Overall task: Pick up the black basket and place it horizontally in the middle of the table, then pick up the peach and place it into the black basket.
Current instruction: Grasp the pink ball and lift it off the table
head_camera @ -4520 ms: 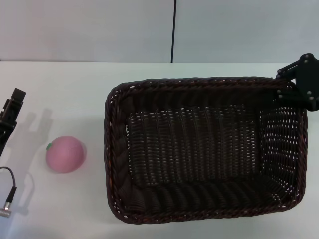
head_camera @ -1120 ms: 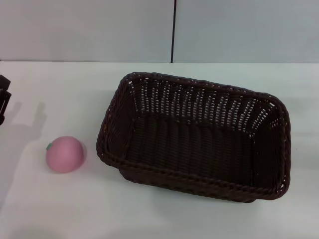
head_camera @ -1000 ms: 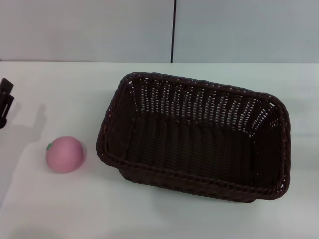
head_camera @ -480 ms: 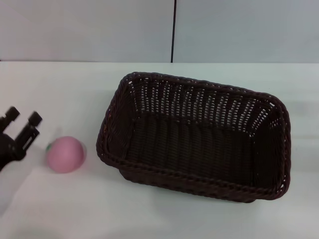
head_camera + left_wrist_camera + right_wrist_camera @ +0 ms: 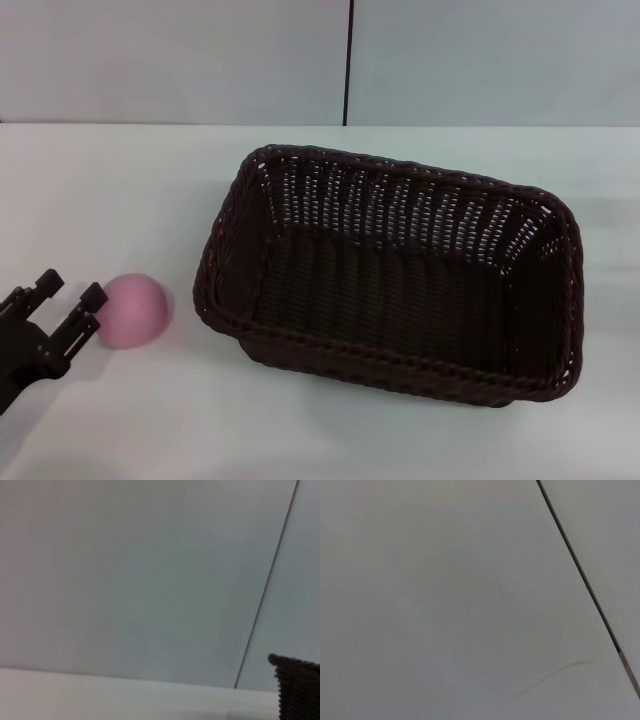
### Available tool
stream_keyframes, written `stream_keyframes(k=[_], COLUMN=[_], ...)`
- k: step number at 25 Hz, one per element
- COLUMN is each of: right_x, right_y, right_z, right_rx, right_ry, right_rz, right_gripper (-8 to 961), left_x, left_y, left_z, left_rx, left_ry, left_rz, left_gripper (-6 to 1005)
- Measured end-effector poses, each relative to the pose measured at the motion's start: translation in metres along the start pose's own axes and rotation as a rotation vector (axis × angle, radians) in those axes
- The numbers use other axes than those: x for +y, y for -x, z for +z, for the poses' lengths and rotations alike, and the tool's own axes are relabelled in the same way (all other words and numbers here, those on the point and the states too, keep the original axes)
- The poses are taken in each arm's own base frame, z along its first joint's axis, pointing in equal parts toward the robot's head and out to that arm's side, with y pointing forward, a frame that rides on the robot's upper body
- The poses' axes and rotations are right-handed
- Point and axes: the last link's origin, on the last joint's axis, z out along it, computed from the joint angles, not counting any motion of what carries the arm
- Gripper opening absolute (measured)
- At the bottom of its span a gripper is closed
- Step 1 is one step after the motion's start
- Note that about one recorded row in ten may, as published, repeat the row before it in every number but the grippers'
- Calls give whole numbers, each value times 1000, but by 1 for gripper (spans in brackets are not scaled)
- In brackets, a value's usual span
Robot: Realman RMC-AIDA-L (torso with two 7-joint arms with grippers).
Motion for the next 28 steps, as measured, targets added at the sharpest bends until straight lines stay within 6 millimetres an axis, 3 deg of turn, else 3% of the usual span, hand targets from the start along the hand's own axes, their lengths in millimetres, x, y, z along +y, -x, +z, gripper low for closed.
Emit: stream_keyframes(k=[7, 23, 28], right_x=[2, 1, -1], right_y=[-3, -6, -7], right_z=[6, 5, 5], right_rx=[20, 29, 35], right_ry=[1, -18, -28], right_rz=[3, 11, 12], right_gripper=[623, 624, 624], left_x=[10, 11, 11], left_y=[12, 14, 14], left_z=[6, 16, 16], left_rx=[-56, -86, -84], left_ry=[28, 54, 52], left_rz=[-24, -21, -17], left_gripper=[617, 610, 427])
